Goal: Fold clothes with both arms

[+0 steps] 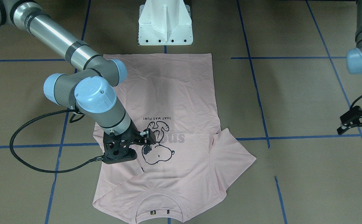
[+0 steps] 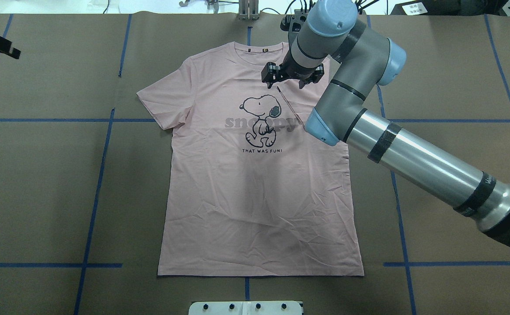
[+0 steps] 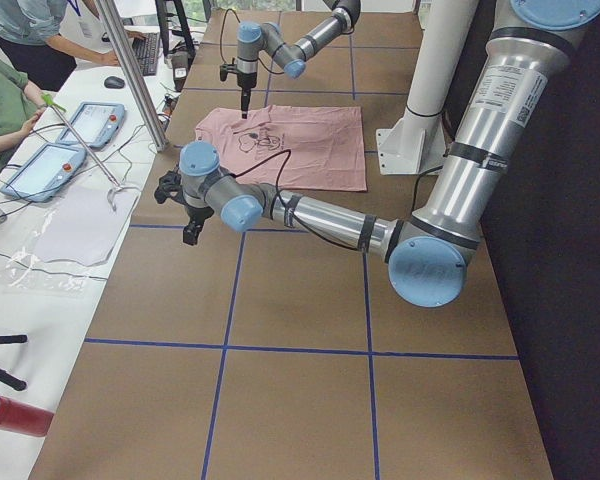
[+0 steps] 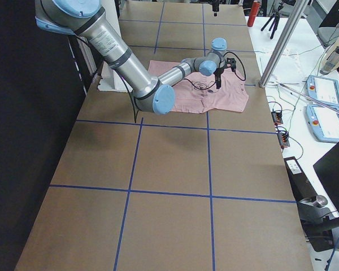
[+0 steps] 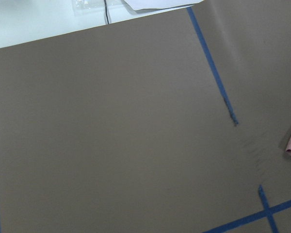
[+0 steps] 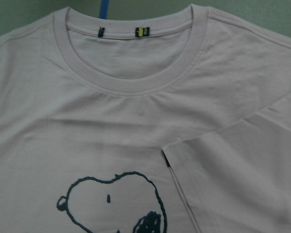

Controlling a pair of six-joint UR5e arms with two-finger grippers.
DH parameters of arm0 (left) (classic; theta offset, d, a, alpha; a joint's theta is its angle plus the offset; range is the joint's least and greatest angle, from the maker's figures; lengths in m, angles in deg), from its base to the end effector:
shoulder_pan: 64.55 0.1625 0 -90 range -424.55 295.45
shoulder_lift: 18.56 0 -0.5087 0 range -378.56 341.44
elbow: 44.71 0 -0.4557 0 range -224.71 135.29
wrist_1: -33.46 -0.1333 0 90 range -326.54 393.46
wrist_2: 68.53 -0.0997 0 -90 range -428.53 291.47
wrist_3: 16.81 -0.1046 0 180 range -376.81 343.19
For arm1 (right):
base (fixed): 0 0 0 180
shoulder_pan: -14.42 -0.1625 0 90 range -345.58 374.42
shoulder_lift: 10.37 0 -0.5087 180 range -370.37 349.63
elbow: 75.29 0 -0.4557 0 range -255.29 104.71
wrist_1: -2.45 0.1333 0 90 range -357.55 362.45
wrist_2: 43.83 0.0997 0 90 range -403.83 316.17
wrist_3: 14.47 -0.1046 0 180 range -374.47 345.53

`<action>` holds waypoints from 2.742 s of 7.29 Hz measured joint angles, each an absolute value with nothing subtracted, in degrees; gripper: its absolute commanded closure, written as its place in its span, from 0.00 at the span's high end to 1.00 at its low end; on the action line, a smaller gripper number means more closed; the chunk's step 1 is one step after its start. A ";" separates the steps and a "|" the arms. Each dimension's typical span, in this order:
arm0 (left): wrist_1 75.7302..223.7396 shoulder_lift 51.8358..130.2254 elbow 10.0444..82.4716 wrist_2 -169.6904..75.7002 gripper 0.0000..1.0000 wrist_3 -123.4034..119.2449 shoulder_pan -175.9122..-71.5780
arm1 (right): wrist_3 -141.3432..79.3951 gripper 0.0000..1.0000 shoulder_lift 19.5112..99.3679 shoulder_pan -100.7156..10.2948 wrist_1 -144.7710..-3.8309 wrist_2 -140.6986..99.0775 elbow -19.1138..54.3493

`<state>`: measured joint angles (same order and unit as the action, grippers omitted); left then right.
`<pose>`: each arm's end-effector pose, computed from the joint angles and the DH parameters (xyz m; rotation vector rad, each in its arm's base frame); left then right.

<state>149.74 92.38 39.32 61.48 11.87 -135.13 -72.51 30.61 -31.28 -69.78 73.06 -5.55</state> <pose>0.1870 -0.7291 0.5144 0.3572 0.8885 0.1021 -0.5809 -0.7184 0.2687 0.1542 -0.8971 0.0325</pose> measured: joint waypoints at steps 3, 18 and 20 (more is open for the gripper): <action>154.09 98.94 35.71 47.35 1.00 34.10 -121.78 | -71.36 1.00 37.63 -36.89 -83.16 78.28 4.12; 157.67 107.49 24.83 37.45 0.00 44.72 -110.96 | -64.39 1.00 45.37 -40.15 -84.75 80.97 9.89; 151.14 112.89 26.53 39.97 0.00 48.60 -110.96 | -64.39 1.00 45.36 -40.16 -84.59 80.99 9.92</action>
